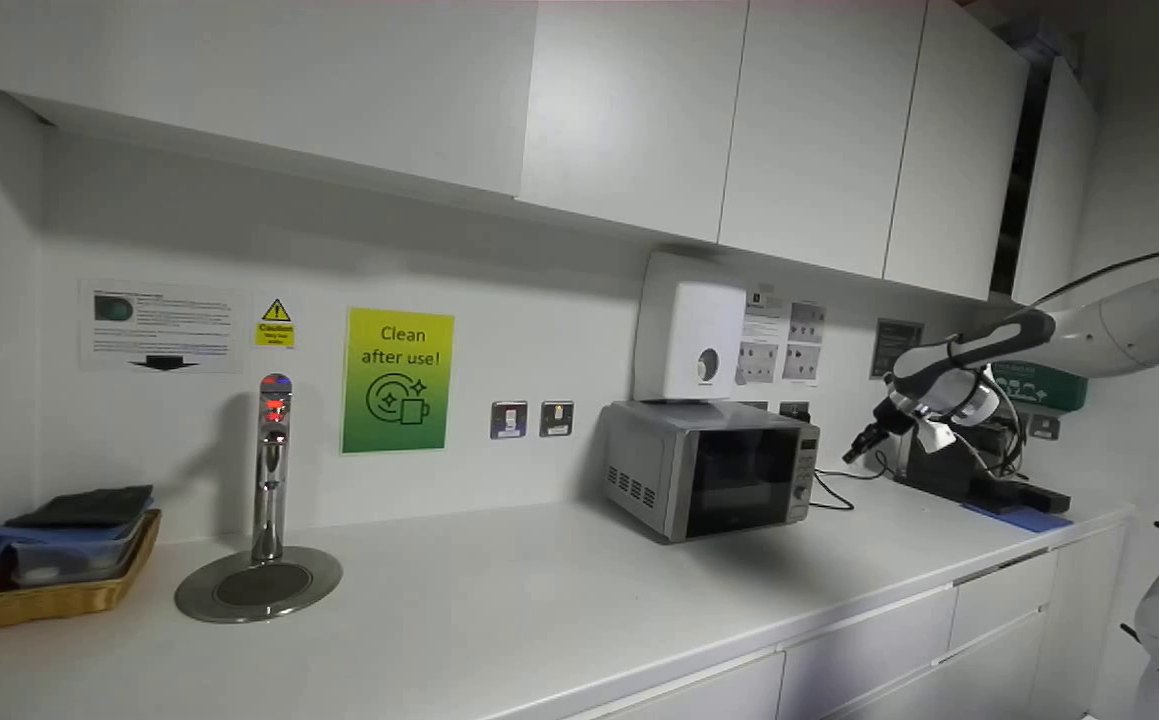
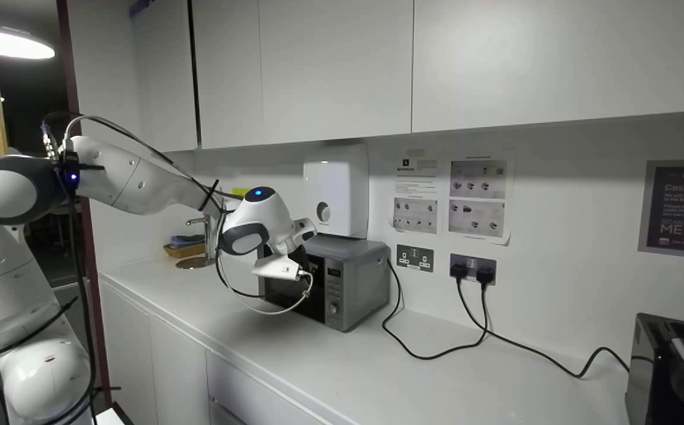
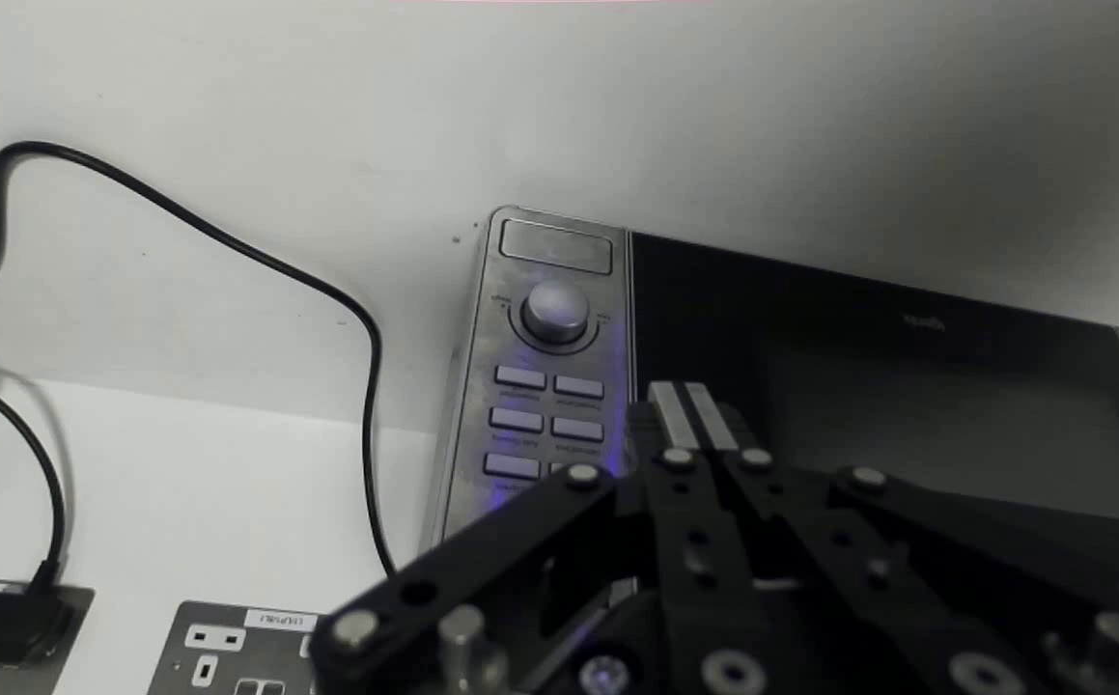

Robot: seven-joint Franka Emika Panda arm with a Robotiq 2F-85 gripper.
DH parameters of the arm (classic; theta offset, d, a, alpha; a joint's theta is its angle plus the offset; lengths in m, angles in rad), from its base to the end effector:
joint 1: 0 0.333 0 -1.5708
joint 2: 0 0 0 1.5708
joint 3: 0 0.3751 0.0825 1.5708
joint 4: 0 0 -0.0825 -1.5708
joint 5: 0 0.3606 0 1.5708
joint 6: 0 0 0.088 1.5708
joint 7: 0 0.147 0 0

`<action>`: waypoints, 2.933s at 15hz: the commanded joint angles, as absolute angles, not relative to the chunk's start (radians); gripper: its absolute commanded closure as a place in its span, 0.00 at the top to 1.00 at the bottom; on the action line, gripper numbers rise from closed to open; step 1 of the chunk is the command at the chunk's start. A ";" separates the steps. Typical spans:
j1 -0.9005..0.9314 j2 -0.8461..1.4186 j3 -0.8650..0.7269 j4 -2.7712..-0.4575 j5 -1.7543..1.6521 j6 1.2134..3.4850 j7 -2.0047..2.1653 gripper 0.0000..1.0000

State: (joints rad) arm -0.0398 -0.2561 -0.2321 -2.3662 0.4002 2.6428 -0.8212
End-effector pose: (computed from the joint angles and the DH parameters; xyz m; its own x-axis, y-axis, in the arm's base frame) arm 0.4675 -0.1406 0.5163 0.7947 0.2079 0.5703 0.2218 -0.9740 0.0460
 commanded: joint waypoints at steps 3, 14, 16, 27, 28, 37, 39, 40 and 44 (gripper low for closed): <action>0.018 -0.317 -0.285 -2.394 0.457 2.642 -0.880 0.00; 0.039 -0.228 -0.267 -2.333 0.446 2.684 -0.803 0.00; 0.038 -0.205 -0.263 -2.316 0.445 2.701 -0.786 0.00; 0.031 -0.037 -0.248 -2.211 0.405 2.785 -0.637 0.00; 0.034 -0.024 -0.248 -2.200 0.412 2.787 -0.629 0.00; 0.044 0.046 -0.245 -2.142 0.409 2.776 -0.552 0.00; 0.045 0.056 -0.244 -2.135 0.411 2.776 -0.542 0.00; 0.046 0.061 -0.244 -2.130 0.412 2.777 -0.538 0.00; 0.047 0.073 -0.242 -2.113 0.415 2.775 -0.522 0.00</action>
State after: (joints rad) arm 0.0420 0.0508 -0.2434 -2.1495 0.4208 2.7608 -0.5580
